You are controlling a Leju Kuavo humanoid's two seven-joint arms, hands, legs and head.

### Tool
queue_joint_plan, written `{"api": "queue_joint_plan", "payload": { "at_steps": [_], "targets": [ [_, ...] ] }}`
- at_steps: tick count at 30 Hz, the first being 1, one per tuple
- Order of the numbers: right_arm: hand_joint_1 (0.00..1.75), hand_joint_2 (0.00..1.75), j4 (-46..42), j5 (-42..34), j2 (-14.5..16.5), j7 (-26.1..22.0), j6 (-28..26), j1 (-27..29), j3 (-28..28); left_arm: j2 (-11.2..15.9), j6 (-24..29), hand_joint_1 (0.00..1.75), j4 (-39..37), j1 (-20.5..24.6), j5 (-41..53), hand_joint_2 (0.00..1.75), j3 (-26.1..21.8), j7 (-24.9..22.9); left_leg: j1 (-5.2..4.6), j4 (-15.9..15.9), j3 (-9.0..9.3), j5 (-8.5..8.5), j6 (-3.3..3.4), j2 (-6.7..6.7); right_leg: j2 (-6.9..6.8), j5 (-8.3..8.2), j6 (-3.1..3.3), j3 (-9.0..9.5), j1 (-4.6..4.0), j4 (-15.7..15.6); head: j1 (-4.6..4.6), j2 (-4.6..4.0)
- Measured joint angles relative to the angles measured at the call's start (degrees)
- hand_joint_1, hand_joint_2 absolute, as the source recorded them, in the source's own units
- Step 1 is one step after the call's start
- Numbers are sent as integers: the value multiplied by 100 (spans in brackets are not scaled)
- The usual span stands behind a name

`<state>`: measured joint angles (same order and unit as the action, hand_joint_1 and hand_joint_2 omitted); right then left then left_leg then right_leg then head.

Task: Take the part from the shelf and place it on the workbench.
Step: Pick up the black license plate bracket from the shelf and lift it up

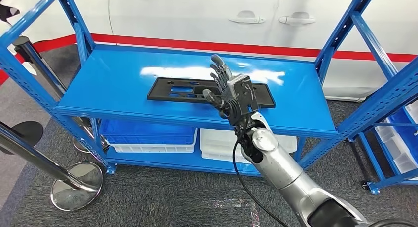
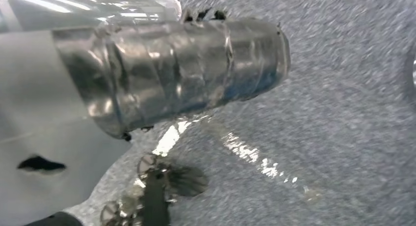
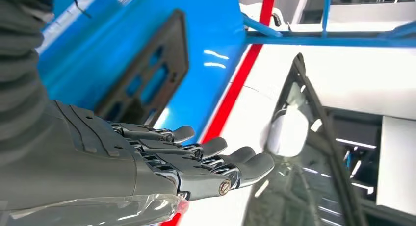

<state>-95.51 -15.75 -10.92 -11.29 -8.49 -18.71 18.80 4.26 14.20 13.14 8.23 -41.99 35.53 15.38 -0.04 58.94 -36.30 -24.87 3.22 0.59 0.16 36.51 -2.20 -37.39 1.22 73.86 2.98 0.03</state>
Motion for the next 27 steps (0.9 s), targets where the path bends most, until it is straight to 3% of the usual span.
{"api": "queue_joint_plan", "payload": {
  "at_steps": [1,2,4,5,6,8,11,14,16,17,18,20,22,25,27],
  "targets": [
    [0,175,25,130,13,42,-44,-68,65,0,-3,0,0,7,14,0,21,-23,-16,0,56,-41,9,16,0,-106,15,-141,-8,103,1,0],
    [0,175,56,280,27,86,-98,-152,133,-2,-5,0,0,10,29,0,36,-47,-34,2,120,-83,11,32,0,-330,41,-180,-16,-18,1,0],
    [0,175,125,572,57,161,-194,-375,263,-11,-6,0,0,20,60,0,56,-98,-61,3,232,-163,4,47,2,-896,129,-26,-50,-693,-3,-1],
    [0,175,168,726,76,196,-256,-498,324,-22,-6,0,-1,43,78,0,72,-120,-76,11,261,-192,-6,54,5,-1079,176,73,-76,-1007,-18,-1],
    [0,175,222,908,97,241,-334,-616,390,-32,-5,0,-1,68,97,0,91,-144,-76,14,260,-207,-26,59,5,-1147,216,154,-99,-1241,-25,-1],
    [0,175,358,1367,140,355,-545,-815,516,-46,-1,0,-1,112,137,0,124,-194,-68,4,230,-199,-78,67,9,-1111,249,216,-128,-1421,-35,0],
    [0,175,572,2040,208,506,-794,-1042,653,-56,14,0,0,127,192,0,135,-253,-66,145,131,-299,-182,51,-6,-1116,274,299,-54,-1568,-33,0],
    [0,175,880,2671,260,652,-985,-1252,785,-72,2,0,0,151,223,0,164,-320,3,1082,-379,-664,-310,25,-35,-1104,308,365,-20,-1614,-41,-1],
    [0,175,1117,3078,291,750,-1067,-1319,891,-73,-2,0,0,151,231,0,203,-358,56,1504,-676,-687,-368,8,-35,-1077,304,388,-5,-1608,-41,-1],
    [0,175,1223,3258,304,795,-1088,-1332,940,-74,-3,0,0,151,232,0,215,-367,76,1411,-676,-544,-390,-3,-32,-1058,290,407,7,-1603,-41,-1],
    [0,175,1321,3434,316,838,-1110,-1343,985,-75,-3,0,0,153,232,0,217,-373,94,1116,-566,-323,-408,-13,-29,-1033,270,433,22,-1594,-41,-1],
    [0,175,1511,3809,335,920,-1177,-1376,1080,-78,-4,0,0,162,232,0,220,-391,107,348,-226,36,-420,-22,-22,-972,210,473,32,-1566,-48,-1],
    [0,175,1688,4116,350,981,-1242,-1404,1182,-80,-3,0,0,178,231,0,225,-417,87,-13,-47,101,-372,-15,-11,-943,149,476,12,-1555,-52,-1],
    [0,175,1885,4325,371,1031,-1270,-1385,1285,-83,1,0,0,182,229,0,228,-441,81,-58,-13,75,-254,-9,-12,-921,67,489,6,-1577,-49,-1],
    [0,175,1995,4341,388,1037,-1232,-1363,1327,-87,3,0,0,184,228,0,229,-448,102,-111,36,81,-183,-13,-16,-747,30,372,13,-1305,-44,-1]
  ]
}}
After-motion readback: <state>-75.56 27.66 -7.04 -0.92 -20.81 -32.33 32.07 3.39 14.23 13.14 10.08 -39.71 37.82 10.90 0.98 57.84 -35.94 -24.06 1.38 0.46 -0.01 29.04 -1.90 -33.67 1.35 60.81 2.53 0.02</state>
